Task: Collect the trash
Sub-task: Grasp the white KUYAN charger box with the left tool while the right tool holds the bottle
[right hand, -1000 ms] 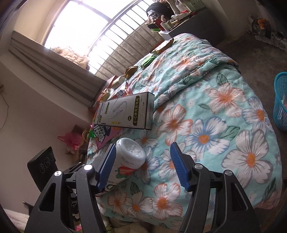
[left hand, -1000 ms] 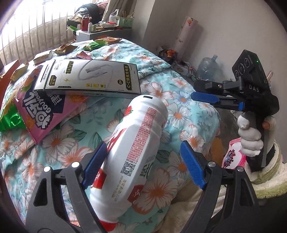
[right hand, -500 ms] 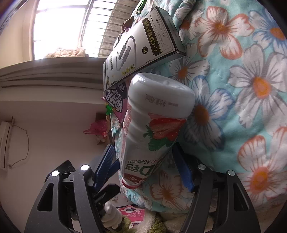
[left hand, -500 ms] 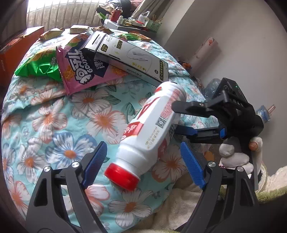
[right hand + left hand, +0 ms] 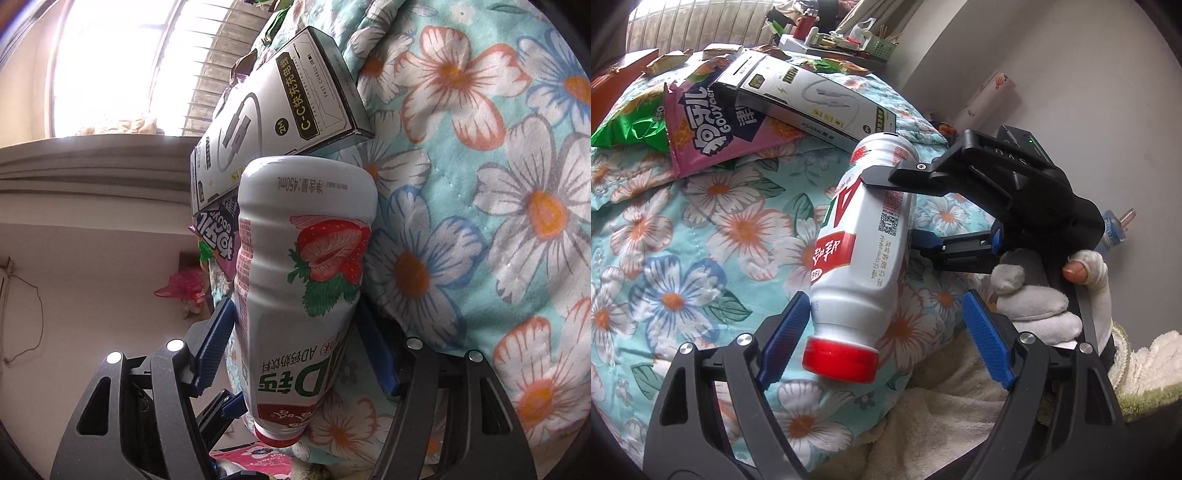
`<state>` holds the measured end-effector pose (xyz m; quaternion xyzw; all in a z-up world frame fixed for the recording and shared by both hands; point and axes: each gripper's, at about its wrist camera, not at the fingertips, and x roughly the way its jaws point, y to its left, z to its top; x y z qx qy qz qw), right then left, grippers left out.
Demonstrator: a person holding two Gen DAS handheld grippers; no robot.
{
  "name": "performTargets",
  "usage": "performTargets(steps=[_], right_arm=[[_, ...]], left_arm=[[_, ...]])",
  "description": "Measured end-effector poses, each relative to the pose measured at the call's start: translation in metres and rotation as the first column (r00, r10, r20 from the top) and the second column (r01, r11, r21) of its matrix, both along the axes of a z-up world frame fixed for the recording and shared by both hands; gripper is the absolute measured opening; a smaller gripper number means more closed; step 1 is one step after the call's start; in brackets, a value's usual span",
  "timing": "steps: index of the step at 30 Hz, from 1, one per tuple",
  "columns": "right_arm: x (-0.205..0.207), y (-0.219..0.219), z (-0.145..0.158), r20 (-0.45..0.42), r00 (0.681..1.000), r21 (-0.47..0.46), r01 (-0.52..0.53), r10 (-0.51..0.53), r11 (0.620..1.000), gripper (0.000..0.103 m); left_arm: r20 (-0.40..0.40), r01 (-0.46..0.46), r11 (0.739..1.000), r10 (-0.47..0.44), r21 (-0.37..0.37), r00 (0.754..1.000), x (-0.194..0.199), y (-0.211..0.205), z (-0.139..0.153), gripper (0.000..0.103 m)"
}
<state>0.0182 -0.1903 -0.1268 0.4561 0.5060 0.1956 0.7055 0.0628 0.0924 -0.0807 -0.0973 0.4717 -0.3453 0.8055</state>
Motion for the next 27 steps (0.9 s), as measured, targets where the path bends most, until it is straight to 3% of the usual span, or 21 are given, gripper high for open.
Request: performTargets(steps=[5, 11, 15, 20, 27], right_arm=[[-0.004, -0.023, 0.003, 0.010, 1.000, 0.026, 0.000, 0.000, 1.000, 0.065], [-0.023, -0.078, 0.013, 0.052, 0.997, 0.012, 0.060, -0.061, 0.998, 0.065], [-0.039, -0.117, 0.016, 0.062, 0.986, 0.009, 0.152, -0.152, 0.988, 0.065], [-0.052, -0.139, 0.008, 0.050, 0.977, 0.053, 0.204, -0.206, 0.978, 0.065], [-0.057, -0.152, 0.006, 0.050, 0.979, 0.070, 0.192, -0.196, 0.979, 0.065]], left_arm=[[0.000, 0.016, 0.998, -0.016, -0.057, 1.000, 0.003, -0.003, 0.009, 0.080], [0.009, -0.037, 0.994, 0.038, -0.107, 0.999, 0.036, -0.007, 0.023, 0.080], [-0.064, -0.096, 0.975, 0.085, -0.200, 0.994, 0.074, -0.016, 0.016, 0.080], [-0.228, -0.243, 0.917, 0.176, -0.316, 0.958, 0.125, -0.029, -0.014, 0.070], [-0.348, -0.502, 0.788, 0.387, -0.356, 0.854, 0.153, -0.016, -0.047, 0.066]])
